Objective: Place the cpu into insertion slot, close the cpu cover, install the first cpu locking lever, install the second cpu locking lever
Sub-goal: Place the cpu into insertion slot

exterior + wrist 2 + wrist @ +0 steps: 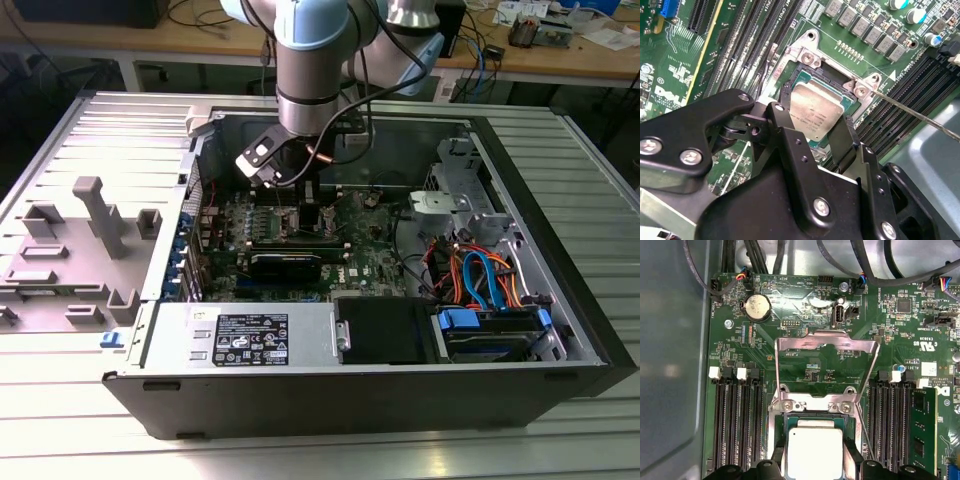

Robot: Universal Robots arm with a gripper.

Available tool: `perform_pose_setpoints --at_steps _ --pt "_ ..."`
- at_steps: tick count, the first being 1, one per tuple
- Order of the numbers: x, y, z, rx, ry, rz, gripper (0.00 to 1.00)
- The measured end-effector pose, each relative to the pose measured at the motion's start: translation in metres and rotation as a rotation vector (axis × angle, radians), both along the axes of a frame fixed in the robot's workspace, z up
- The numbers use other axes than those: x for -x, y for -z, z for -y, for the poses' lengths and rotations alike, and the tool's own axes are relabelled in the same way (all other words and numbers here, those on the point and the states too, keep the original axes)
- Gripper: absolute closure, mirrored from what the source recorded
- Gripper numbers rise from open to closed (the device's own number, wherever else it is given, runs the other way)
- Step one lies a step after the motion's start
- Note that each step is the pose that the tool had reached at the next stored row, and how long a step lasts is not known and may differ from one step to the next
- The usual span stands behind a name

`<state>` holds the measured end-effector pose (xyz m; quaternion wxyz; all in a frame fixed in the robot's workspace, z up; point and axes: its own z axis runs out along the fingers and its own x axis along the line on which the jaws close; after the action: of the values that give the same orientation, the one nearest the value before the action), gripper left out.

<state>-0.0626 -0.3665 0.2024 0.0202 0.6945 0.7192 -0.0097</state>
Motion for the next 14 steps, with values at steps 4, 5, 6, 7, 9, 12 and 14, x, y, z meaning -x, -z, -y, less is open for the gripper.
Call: perform_pose_setpoints --at_steps 4,5,6,7,9,12,14 --pt "0.0002 0.0011 0.0 -0.0011 -0.001 0.0001 0.45" --pt "0.0002 0.0013 0.0 -0.0009 0.0 0.0 0.45" --pt "0.0002 0.0016 0.0 -0.0008 0.0 -0.0001 0.45" --pt "0.0002 0.0017 0.0001 -0.0007 0.001 0.0 0.45" --pt "0.0006 0.0018 0.0 -0.001 0.005 0.0001 0.45" --pt "-0.0008 0.002 0.0 -0.001 0.02 -0.0004 0.45" --pt "-0.0015 0.0021 0.0 -0.0011 0.02 0.0002 0.45"
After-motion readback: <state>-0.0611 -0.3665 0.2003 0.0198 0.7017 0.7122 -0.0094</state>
